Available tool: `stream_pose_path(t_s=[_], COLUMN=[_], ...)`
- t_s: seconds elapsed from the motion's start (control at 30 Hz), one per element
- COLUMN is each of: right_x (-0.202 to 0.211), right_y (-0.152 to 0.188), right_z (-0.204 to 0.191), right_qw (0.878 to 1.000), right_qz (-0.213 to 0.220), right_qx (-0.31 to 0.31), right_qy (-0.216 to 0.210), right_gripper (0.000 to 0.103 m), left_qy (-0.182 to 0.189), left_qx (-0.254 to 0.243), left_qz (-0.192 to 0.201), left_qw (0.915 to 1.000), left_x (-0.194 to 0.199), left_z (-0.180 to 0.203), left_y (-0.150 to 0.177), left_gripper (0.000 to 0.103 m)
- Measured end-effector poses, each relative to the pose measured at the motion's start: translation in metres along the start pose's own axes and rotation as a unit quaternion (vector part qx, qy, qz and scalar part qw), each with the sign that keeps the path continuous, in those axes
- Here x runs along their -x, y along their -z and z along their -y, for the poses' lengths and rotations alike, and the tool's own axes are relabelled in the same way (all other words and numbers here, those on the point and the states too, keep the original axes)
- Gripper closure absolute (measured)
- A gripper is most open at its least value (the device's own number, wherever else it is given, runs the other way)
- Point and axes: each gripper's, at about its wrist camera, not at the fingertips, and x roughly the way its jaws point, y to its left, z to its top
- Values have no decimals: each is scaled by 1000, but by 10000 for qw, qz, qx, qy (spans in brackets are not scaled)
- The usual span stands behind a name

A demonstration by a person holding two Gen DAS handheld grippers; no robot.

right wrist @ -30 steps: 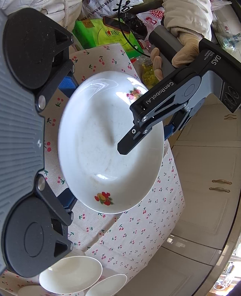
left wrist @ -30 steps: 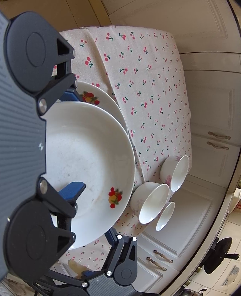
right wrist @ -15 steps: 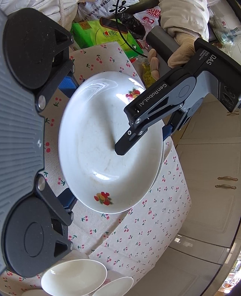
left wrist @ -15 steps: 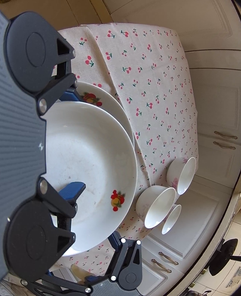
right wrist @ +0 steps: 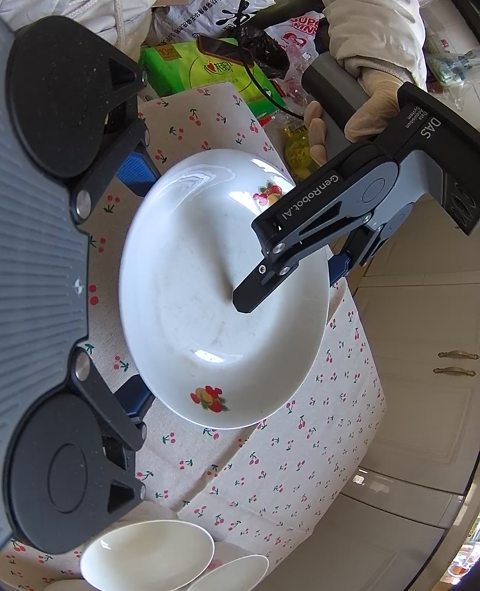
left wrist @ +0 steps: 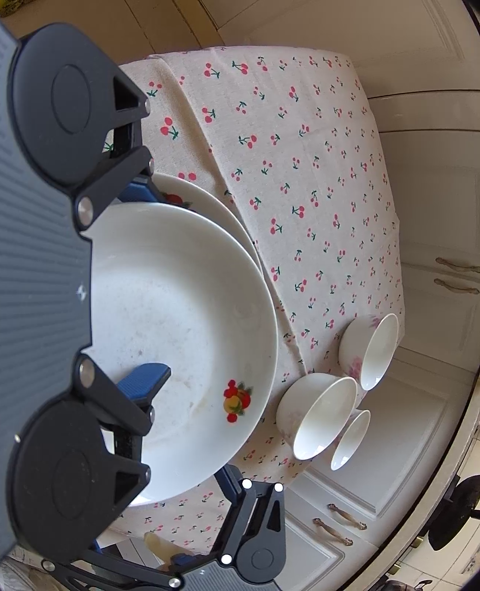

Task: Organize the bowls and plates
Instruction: 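Lower the held plate with the left tool onto the plate stack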

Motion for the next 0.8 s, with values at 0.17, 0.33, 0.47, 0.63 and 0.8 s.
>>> stream_pose_path(t_s=[0.17,0.33,0.47,0.63,0.8], right_x=[1,1,-1,-4,-8], right_y=[0,0,-1,-2,-3], right_z=[0,0,0,0,2], right_qw=[10000,10000,10000,9999,9999], right_qz=[4,-1,-18,-66,-86], right_qx=[-19,12,35,87,98], right_qy=[-10,-7,-18,-1,-34], right_gripper=[0,0,0,0,0], left_qy=[44,14,10,-4,-8], left_qx=[53,59,103,188,274], left_qz=[-20,-36,-38,-23,11], left_qw=[10000,10000,9999,9998,9996], left_x=[2,7,11,17,22], left_z=[-3,-4,-5,-7,-10], left_y=[-1,0,1,2,3], left_gripper=[19,19,19,18,18])
